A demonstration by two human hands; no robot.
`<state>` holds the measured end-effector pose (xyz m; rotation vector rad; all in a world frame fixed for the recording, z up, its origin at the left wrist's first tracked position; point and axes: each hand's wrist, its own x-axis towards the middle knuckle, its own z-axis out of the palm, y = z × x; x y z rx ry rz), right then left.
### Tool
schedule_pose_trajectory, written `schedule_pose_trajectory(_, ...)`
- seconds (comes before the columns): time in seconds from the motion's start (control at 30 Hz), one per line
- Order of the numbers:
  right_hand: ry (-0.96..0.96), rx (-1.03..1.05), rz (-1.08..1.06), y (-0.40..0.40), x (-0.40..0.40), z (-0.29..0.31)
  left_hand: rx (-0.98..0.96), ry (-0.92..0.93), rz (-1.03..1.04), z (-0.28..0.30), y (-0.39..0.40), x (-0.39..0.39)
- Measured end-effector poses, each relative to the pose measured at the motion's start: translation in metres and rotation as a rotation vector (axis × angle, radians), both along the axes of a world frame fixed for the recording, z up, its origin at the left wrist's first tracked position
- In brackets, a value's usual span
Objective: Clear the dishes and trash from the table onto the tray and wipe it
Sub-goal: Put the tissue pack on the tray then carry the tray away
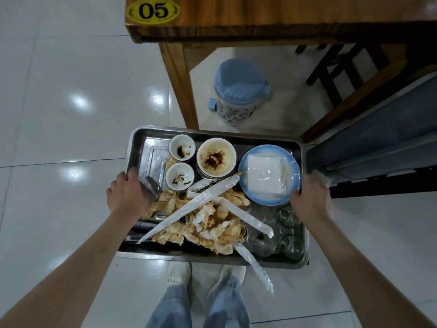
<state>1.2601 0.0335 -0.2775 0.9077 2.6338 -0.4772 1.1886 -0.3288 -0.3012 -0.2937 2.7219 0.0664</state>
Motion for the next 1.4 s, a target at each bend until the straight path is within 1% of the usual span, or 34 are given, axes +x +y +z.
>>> schedule_pose_trajectory(0.17, -0.05, 0.012, -0.095, 0.019, 0.001, -0.002, -0.076, -0.065, 0.014, -0.009, 0.008, -0.01)
schedule_pose_trajectory(0.37, -0.094, 0.019, -0.118, 0.04, 0.004, -0.008, -0.119, -0.094, 0.101, -0.01, 0.024, -0.018)
schedule_pose_trajectory(0.5, -0.112, -0.005, -0.124, 0.042, 0.0, -0.012, -0.132, -0.121, 0.092, -0.011, 0.022, -0.023)
schedule_pose_trajectory(0.73, -0.127, -0.022, -0.09, 0.028, -0.004, -0.02, -0.134, -0.141, 0.089, -0.006, 0.019, -0.025)
schedule_pose_trajectory(0.97, -0.136, -0.027, -0.125, 0.025, -0.004, -0.025, -0.115, -0.118, 0.089, -0.011, 0.016, -0.027)
schedule_pose_trajectory(1.17, -0.214, -0.015, -0.144, 0.027, -0.008, -0.031, -0.114, -0.131, 0.113, -0.021, 0.017, -0.035)
schedule_pose_trajectory(1.4, -0.2, -0.033, -0.184, 0.016, -0.012, -0.036, -0.094, -0.154, 0.152, -0.02, 0.009, -0.038)
